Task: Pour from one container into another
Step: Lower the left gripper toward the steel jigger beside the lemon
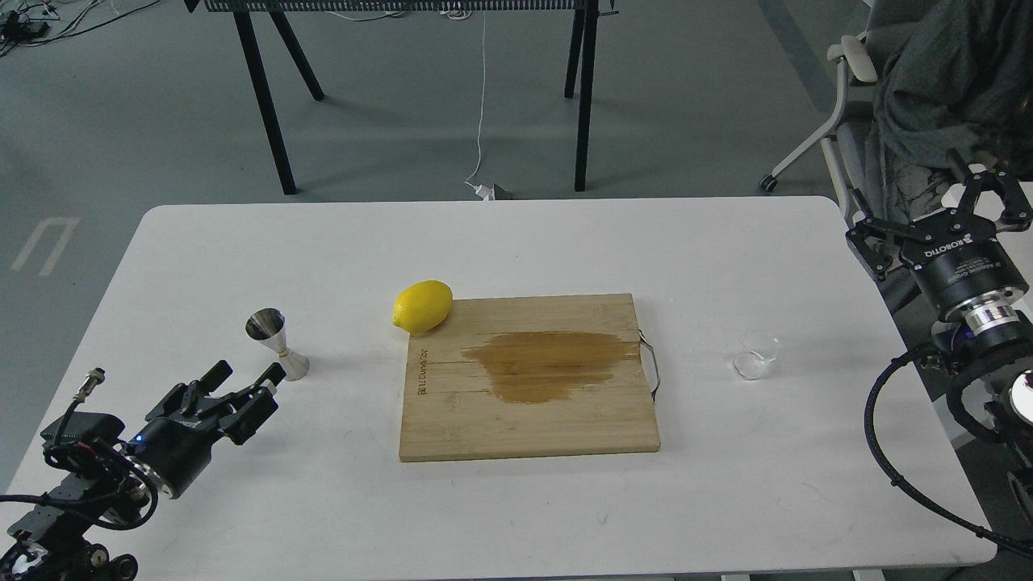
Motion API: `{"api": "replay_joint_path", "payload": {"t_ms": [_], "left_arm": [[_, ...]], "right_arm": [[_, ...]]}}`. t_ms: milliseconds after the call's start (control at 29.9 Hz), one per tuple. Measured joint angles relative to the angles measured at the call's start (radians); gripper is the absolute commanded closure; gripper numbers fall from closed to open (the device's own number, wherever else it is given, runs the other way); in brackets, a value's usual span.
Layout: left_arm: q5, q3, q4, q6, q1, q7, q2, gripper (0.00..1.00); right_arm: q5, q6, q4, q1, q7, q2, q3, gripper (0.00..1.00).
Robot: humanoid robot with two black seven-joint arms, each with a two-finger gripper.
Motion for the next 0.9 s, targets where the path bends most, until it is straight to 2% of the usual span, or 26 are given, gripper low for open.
{"api": "replay_joint_path", "payload": {"t_ms": [903], "left_arm": [[0.015,0.05,0.125,0.0,-0.109,0.0,-0.118,0.0]], "right_arm": [[0.0,0.0,0.0,-0.008,0.0,0.0,0.0,0.0]]}}
